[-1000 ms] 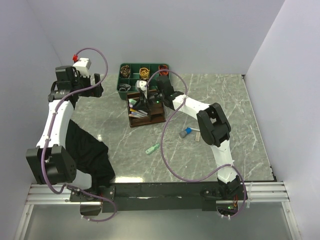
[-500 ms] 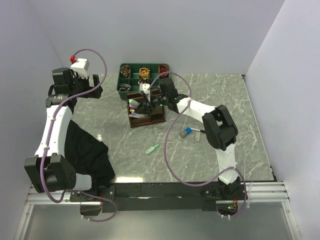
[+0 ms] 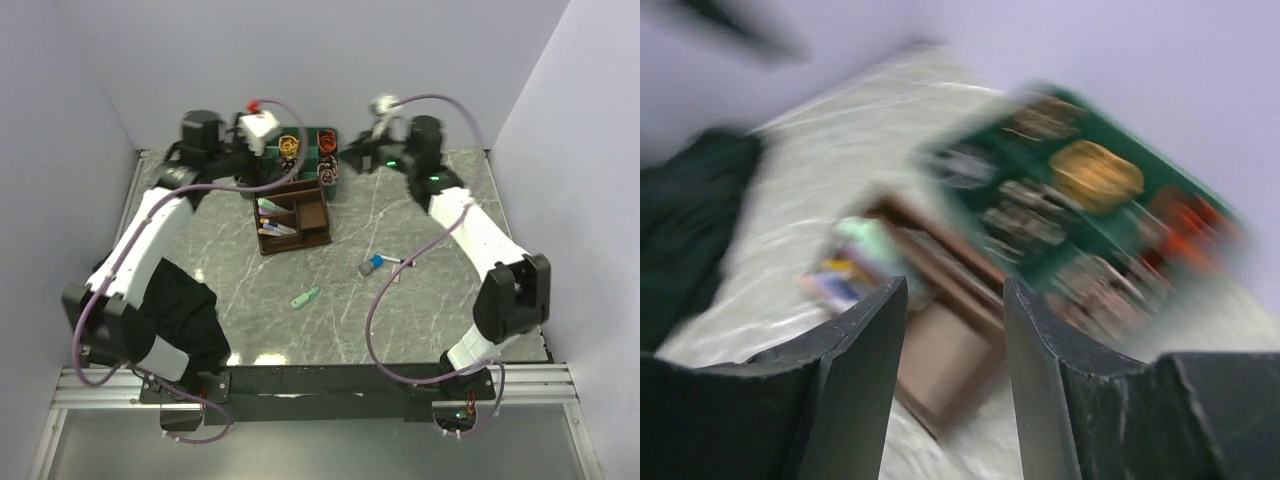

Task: Sort the stationery into containers
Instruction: Place the pen in the storage box, then pick up the pen from the center of the board.

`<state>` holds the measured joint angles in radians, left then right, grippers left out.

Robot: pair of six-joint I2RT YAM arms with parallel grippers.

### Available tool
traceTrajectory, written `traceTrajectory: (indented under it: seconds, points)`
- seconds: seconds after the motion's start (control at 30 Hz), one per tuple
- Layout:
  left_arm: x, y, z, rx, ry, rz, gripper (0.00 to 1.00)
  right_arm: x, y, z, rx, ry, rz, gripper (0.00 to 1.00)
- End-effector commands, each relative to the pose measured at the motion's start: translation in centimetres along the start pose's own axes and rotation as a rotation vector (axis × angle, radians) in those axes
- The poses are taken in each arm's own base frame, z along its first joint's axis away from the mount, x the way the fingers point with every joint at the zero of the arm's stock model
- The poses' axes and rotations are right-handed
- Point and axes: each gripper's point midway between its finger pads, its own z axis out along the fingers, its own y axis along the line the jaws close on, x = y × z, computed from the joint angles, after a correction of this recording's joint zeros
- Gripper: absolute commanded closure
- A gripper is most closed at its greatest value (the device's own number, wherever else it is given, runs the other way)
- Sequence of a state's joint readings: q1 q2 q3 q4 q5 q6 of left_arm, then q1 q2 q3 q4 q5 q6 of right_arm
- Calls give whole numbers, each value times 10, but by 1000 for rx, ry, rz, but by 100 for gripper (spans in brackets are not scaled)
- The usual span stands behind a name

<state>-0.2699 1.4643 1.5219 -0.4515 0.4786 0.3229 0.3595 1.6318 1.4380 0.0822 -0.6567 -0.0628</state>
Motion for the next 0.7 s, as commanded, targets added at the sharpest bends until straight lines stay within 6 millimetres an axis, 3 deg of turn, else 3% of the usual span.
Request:
traceTrajectory:
  seconds: [0.0,0.03,0.07,0.1,0.13,0.17,0.2,0.3,0.33,0.37,0.43,0.5,0.67]
  points:
    - [-31,-60,49,277,-44,233,1,35,-95,-75,423,47,326,49]
    - [-33,-71,62,319,-33,251,0,46,-106,-96,497,69,340,49]
    - [-3,-99,91,427,63,224,0,53,-122,-118,557,80,327,49]
    - [-31,-103,98,446,16,283,0,61,-127,-132,590,99,329,49]
    - [-28,-113,110,486,39,280,1,75,-124,-146,616,142,348,49]
    - [0,-137,143,568,106,262,1,82,-125,-156,628,167,337,49]
    - [-23,-143,143,584,82,296,1,89,-129,-171,653,186,342,49]
    - [-14,-178,181,637,69,363,2,121,-111,-197,636,312,356,50]
    - [-10,-187,186,647,61,387,2,138,-95,-204,600,379,383,51]
    - [7,-207,190,684,76,406,2,147,-87,-208,563,425,358,52]
    - [8,-223,200,704,19,468,2,166,-71,-222,544,483,377,58]
    - [16,-245,209,765,8,439,4,175,-69,-235,579,503,353,60]
    - [26,-274,237,834,-42,352,10,192,-61,-259,633,564,331,59]
